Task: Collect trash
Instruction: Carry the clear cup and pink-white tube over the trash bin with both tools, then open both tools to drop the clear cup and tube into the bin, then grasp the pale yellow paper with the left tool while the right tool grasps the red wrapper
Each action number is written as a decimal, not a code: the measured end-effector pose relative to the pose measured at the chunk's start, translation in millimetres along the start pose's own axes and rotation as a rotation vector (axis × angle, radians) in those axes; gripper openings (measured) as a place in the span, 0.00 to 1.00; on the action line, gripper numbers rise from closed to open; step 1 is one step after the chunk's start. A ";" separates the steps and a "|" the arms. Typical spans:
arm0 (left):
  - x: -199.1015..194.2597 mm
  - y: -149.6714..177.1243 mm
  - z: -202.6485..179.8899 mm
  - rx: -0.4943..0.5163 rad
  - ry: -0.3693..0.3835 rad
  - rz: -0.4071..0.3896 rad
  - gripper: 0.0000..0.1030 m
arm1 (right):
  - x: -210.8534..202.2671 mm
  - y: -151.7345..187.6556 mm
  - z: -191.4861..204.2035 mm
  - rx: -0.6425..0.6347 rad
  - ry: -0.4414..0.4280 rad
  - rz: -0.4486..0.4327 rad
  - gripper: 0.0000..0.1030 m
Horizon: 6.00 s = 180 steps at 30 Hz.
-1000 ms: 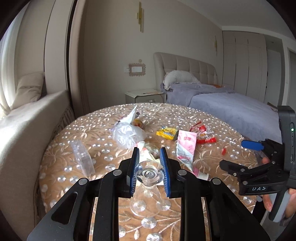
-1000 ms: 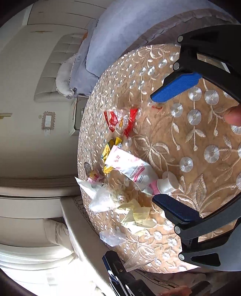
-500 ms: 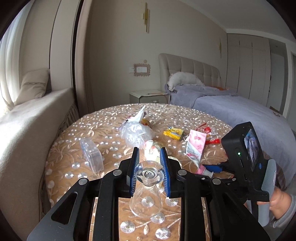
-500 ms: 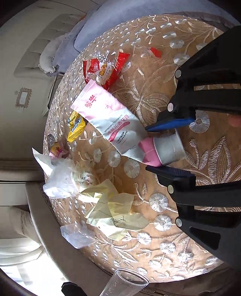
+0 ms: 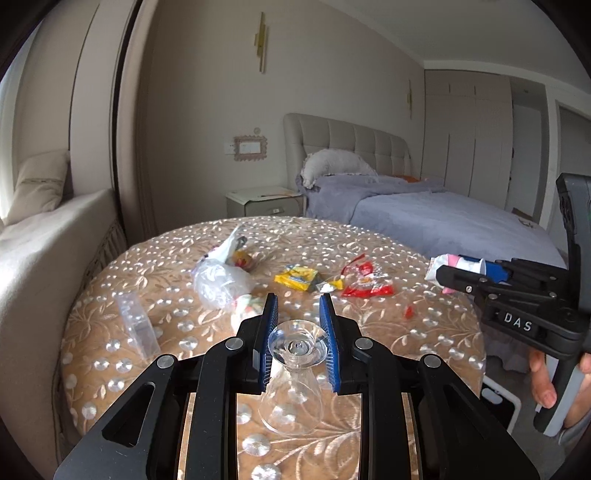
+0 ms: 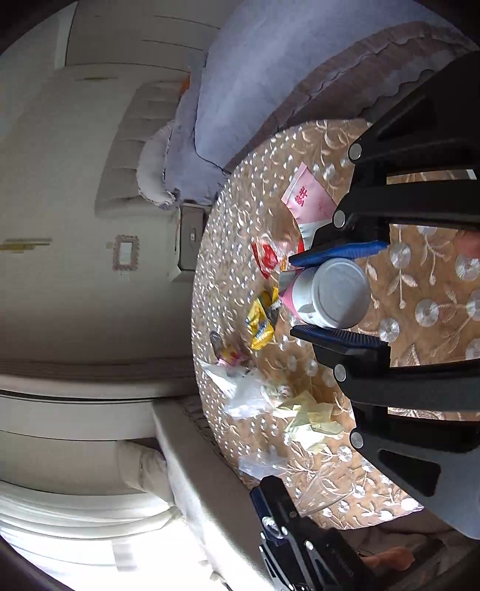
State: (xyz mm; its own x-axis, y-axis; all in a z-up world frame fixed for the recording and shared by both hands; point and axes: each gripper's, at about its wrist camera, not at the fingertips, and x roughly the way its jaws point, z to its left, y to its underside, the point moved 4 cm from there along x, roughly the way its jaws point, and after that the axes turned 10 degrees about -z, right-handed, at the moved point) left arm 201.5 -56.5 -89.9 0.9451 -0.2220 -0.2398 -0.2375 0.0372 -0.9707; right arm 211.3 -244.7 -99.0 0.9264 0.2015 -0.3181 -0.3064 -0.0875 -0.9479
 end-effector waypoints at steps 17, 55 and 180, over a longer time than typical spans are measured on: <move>21.5 16.1 -175.7 0.120 0.349 0.046 0.22 | -113.8 31.9 -98.0 0.012 0.265 -0.065 0.33; 104.3 161.0 -419.0 0.303 0.877 0.422 0.23 | -136.6 178.3 -256.5 0.281 0.523 0.208 0.33; 83.6 15.2 20.2 0.009 -0.045 0.194 0.45 | 147.4 19.2 -50.5 0.125 0.050 0.211 0.13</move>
State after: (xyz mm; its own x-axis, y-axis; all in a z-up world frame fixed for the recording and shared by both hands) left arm 281.4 -54.8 -125.1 0.8910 -0.1659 -0.4226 -0.4142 0.0839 -0.9063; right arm 353.0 -266.0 -163.1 0.8477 0.1432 -0.5108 -0.5161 -0.0005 -0.8565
